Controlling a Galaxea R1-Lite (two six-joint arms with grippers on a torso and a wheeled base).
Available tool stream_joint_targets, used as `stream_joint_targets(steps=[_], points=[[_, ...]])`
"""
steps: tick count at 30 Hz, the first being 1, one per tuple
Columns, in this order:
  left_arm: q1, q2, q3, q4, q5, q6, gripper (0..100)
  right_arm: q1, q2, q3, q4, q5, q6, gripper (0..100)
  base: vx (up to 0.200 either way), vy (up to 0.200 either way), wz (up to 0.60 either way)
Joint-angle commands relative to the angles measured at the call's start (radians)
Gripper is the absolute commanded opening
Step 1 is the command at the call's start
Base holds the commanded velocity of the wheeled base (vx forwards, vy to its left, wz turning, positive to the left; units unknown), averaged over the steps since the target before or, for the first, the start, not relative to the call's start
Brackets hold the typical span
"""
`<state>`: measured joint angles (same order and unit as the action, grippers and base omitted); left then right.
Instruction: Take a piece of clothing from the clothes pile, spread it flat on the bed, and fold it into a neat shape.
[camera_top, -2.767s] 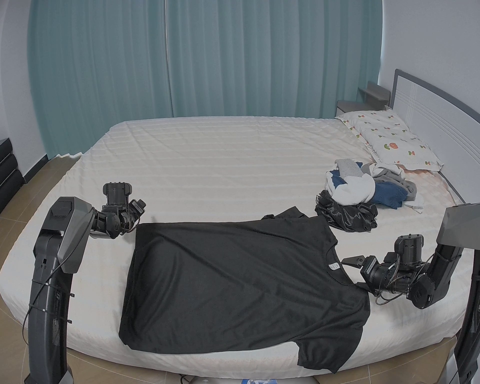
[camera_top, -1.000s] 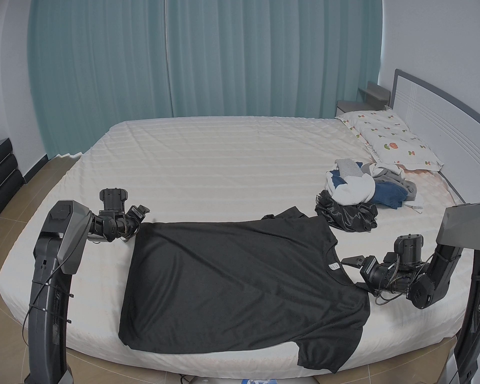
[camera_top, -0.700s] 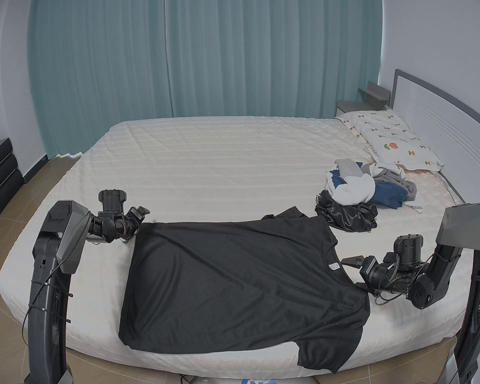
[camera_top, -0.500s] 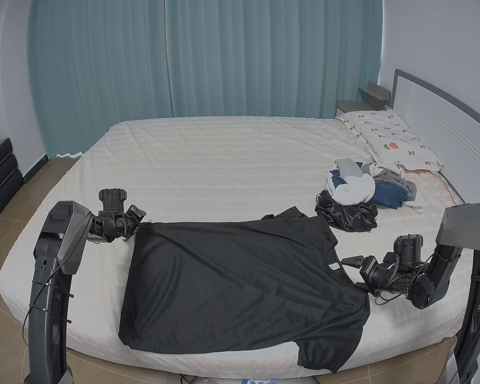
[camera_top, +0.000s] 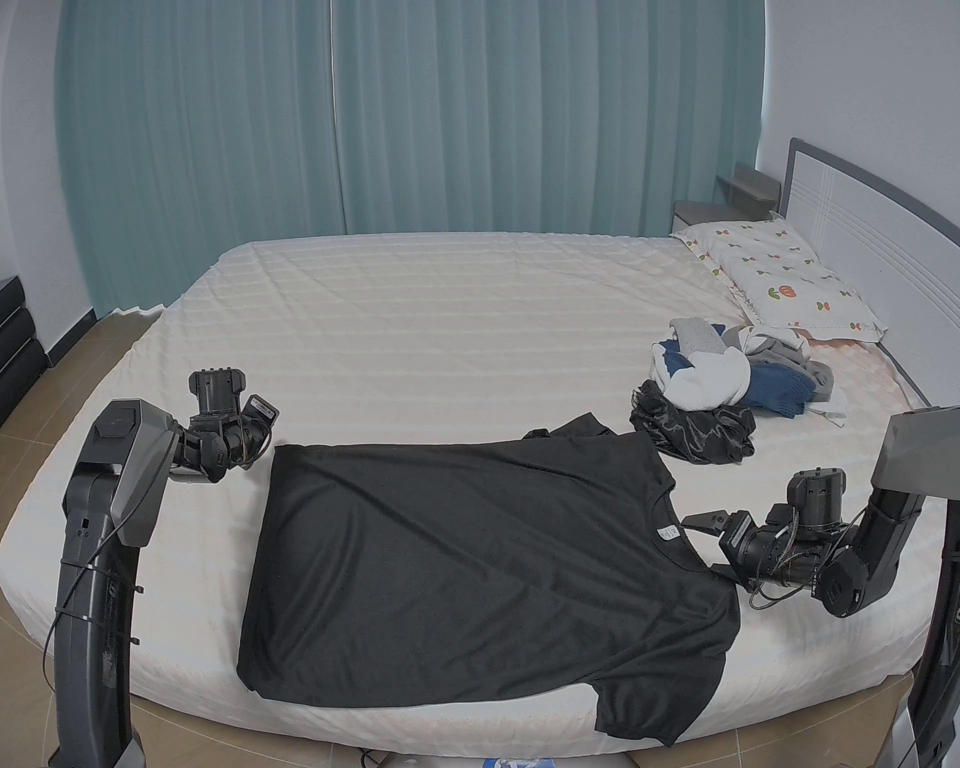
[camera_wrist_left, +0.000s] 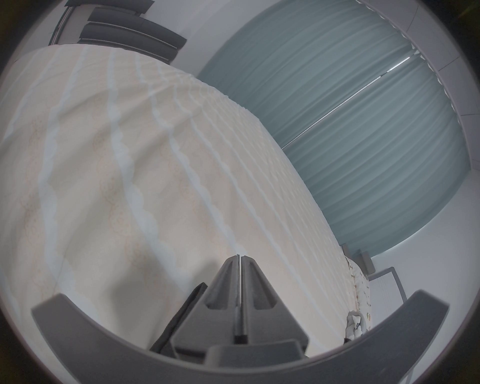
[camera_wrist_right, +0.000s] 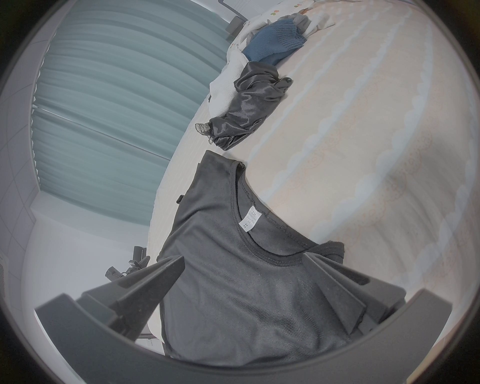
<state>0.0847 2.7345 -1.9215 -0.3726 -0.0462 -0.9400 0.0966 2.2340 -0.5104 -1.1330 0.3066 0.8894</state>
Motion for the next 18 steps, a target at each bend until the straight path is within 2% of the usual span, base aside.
stream_joint_targets(steps=[1, 4, 5, 10, 18], points=[[0.012, -0.018, 0.022, 0.0, -0.006, -0.008, 0, 0.0, -0.001, 0.001, -0.001, 0.0, 0.0, 100, 0.0, 0.0, 0.0], [0.017, -0.052, 0.085, -0.005, -0.073, -0.037, 0, 0.0, -0.001, 0.001, -0.001, 0.0, 0.0, 100, 0.0, 0.0, 0.0], [0.018, -0.061, 0.096, -0.003, -0.095, -0.037, 100, 0.002, -0.001, 0.001, 0.001, 0.0, 0.0, 100, 0.0, 0.0, 0.0], [0.027, -0.107, 0.165, -0.005, -0.251, -0.036, 100, 0.003, -0.004, 0.004, -0.001, 0.0, 0.0, 100, 0.0, 0.0, 0.0], [0.027, -0.078, 0.15, -0.012, -0.273, -0.022, 100, 0.02, -0.005, 0.007, -0.001, 0.0, 0.0, 100, 0.0, 0.0, 0.0]])
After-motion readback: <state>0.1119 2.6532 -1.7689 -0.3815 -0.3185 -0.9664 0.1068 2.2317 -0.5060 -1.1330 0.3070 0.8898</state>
